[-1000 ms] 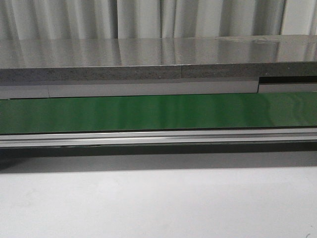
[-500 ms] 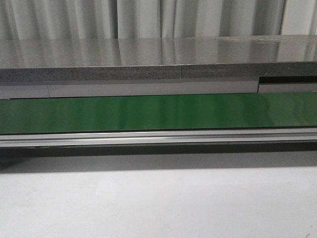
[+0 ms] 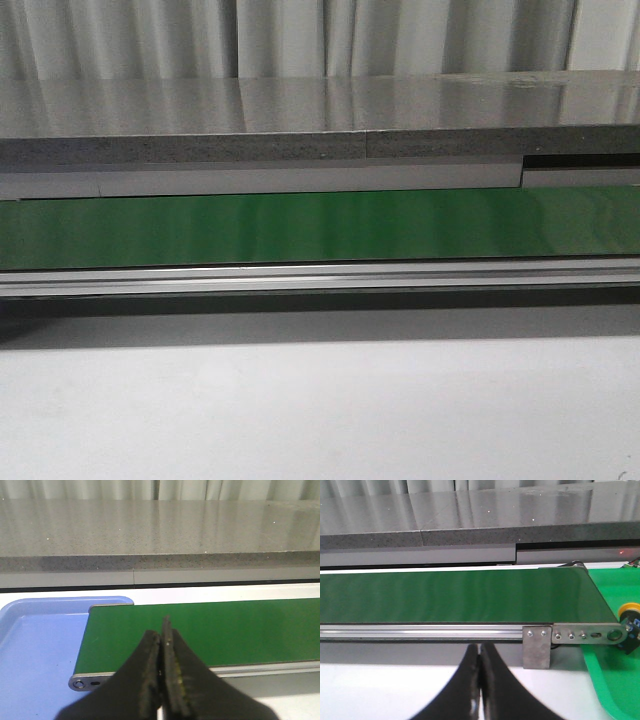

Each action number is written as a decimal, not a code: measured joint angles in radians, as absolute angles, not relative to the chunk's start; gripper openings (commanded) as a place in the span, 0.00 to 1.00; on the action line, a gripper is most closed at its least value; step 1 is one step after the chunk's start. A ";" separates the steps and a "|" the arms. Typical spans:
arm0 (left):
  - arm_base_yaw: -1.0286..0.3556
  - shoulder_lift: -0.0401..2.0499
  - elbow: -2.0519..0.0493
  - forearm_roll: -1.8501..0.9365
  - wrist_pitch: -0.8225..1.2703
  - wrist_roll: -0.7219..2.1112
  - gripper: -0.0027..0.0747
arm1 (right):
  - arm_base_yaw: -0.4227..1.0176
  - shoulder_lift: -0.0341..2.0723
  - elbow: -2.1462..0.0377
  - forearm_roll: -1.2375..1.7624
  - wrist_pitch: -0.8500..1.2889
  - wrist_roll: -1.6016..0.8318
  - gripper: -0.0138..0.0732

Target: Move button from left to right

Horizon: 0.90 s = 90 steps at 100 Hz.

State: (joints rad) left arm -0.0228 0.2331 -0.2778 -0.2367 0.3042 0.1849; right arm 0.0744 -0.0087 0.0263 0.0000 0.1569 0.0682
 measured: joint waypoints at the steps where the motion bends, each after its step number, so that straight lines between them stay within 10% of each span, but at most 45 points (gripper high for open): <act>1: -0.023 0.233 -0.278 -0.237 0.304 0.185 0.01 | 0.074 -0.009 0.026 0.000 0.157 0.068 0.08; 90: -0.023 0.156 -0.209 0.056 0.190 -0.114 0.01 | 0.074 -0.009 0.026 0.000 0.157 0.070 0.08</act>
State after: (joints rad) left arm -0.0228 0.1559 -0.2090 0.0564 0.1902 -0.1141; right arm 0.0744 -0.0087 0.0263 0.0000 0.1569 0.0704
